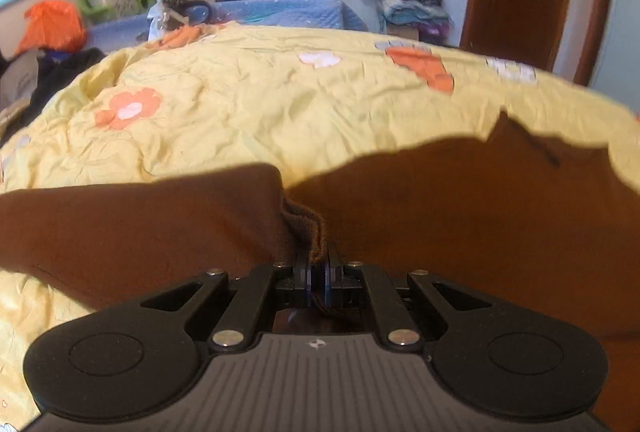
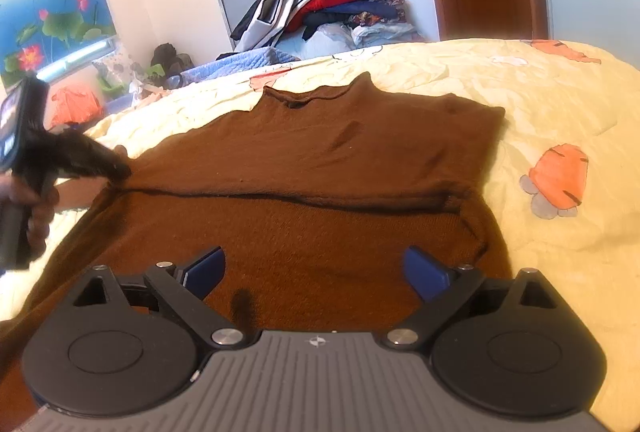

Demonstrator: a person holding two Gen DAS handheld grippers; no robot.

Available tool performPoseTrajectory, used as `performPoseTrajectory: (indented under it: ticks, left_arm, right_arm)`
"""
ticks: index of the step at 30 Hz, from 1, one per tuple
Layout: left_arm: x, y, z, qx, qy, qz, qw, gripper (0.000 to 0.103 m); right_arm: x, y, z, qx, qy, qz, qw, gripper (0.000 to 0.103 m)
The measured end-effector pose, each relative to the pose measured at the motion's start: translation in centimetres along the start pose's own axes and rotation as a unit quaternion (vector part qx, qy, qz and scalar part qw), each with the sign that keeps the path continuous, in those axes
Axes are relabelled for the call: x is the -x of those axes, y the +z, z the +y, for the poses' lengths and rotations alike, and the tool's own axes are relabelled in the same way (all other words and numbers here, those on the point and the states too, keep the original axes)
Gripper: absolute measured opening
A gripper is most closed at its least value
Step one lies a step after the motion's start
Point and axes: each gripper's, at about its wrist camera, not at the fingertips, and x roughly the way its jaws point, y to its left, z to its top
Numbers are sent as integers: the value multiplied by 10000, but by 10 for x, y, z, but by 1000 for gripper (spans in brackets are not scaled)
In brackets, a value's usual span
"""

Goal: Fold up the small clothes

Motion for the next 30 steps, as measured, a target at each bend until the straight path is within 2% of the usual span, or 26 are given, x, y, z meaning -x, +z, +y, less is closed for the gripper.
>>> performPoseTrajectory:
  ticks: [2, 4, 7, 8, 9, 10, 11, 12, 13, 15, 16, 17, 19, 21, 25, 27, 30]
  left_arm:
    - [5, -1, -7, -140, 58, -96, 9998, 5]
    - [19, -1, -7, -141, 74, -114, 9998, 6]
    - [47, 6, 5, 86, 187, -428, 9989, 10]
    - [56, 8, 9, 269, 272, -637, 9972, 18]
    - [65, 9, 11, 476, 283, -860, 9948, 32]
    - [72, 9, 11, 680, 134, -1035, 9922, 43]
    - [73, 11, 8, 806, -150, -1074, 9908, 76]
    - [69, 12, 1, 785, -435, -982, 9911, 91]
    - [62, 13, -10, 662, -736, -855, 9914, 90]
    - [40, 13, -32, 332, -975, -493, 9935, 90]
    - [25, 13, -40, 224, -1044, -177, 9941, 90]
    - [8, 11, -43, 211, -1063, 155, 9940, 89]
    - [1, 4, -48, -151, -764, -104, 9969, 89]
    - [0, -2, -46, -443, -779, -299, 9955, 92]
    - [4, -1, -40, -428, -844, -299, 9951, 92]
    - [17, -3, -24, -163, -898, -425, 9949, 93]
    - [47, -10, 37, 698, -1206, -772, 9872, 93]
  right_arm:
    - [2, 5, 0, 22, 18, 6, 10000, 95]
    - [9, 20, -2, -28, 14, -184, 9998, 95]
    - [11, 51, -6, -66, -22, -519, 9986, 103]
    - [4, 62, -6, -6, -124, -524, 9985, 103]
    - [-8, 72, -6, 84, -242, -434, 9987, 103]
    - [-23, 80, -6, 178, -387, -310, 9986, 103]
    - [-41, 87, -7, 233, -550, -166, 9981, 103]
    - [-59, 92, -9, 270, -698, 2, 9972, 102]
    - [-76, 94, -10, 303, -809, 175, 9961, 102]
    - [-107, 93, -14, 391, -1070, 596, 9917, 103]
    - [-116, 89, -17, 510, -1257, 681, 9884, 103]
    - [-115, 84, -19, 650, -1239, 503, 9889, 103]
    - [-109, 79, -27, 613, -1138, 443, 9906, 103]
    - [-101, 74, -36, 562, -1082, 368, 9919, 103]
    - [-106, 75, -31, 622, -1209, 376, 9900, 103]
    - [-104, 76, -31, 587, -1196, 350, 9905, 103]
    - [-102, 76, -31, 568, -1210, 308, 9905, 103]
